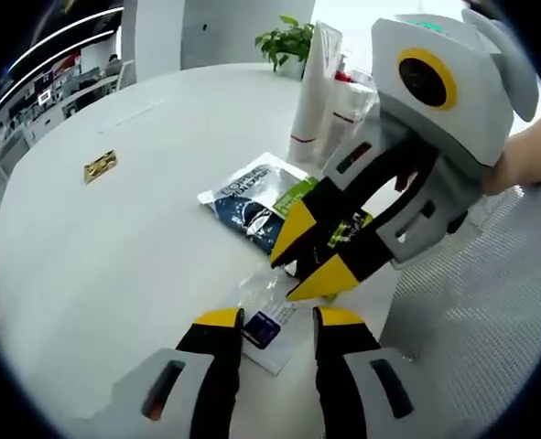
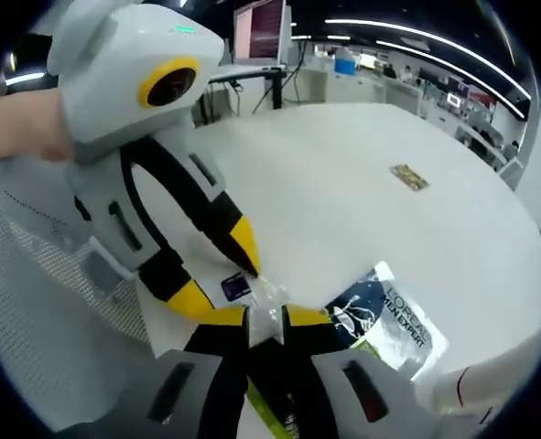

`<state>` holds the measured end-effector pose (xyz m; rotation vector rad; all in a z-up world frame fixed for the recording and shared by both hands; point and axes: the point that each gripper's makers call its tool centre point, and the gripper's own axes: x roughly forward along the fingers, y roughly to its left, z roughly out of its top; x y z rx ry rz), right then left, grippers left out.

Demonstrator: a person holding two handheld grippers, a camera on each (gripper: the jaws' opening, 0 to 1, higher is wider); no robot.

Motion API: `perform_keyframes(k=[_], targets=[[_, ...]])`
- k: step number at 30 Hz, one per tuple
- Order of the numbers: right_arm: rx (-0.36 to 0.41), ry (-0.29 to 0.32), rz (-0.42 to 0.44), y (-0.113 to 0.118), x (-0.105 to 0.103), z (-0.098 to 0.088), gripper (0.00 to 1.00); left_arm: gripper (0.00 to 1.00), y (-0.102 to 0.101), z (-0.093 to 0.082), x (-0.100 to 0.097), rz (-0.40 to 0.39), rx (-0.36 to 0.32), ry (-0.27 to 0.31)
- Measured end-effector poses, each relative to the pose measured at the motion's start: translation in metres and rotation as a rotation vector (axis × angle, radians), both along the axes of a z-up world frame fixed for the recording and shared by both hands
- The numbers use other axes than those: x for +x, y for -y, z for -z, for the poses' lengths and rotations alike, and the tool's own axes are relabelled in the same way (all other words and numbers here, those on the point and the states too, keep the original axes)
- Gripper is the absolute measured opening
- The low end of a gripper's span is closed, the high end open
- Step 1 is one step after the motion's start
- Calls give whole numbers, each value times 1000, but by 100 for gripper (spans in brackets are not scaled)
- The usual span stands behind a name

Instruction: Arrange the skincare products in the storage area until every visible bottle or jar stands upright without overlapping.

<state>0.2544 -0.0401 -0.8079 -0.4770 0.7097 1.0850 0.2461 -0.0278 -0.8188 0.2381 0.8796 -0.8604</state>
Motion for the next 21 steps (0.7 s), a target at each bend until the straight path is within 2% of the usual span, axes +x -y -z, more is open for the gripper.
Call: perform_keyframes(k=[8, 13, 16, 21], targets=[[11, 36, 17, 8, 1, -15, 20, 31, -6, -7, 3, -36, -17, 10], [33, 61, 29, 11, -4, -34, 26, 35, -9, -17, 1, -60, -31, 17], [46, 66, 34, 14, -4, -37, 30, 34, -11, -22, -2, -68, -29, 23], [64, 71, 43, 20, -12, -48, 36, 42, -15, -28, -4, -85, -41, 34]])
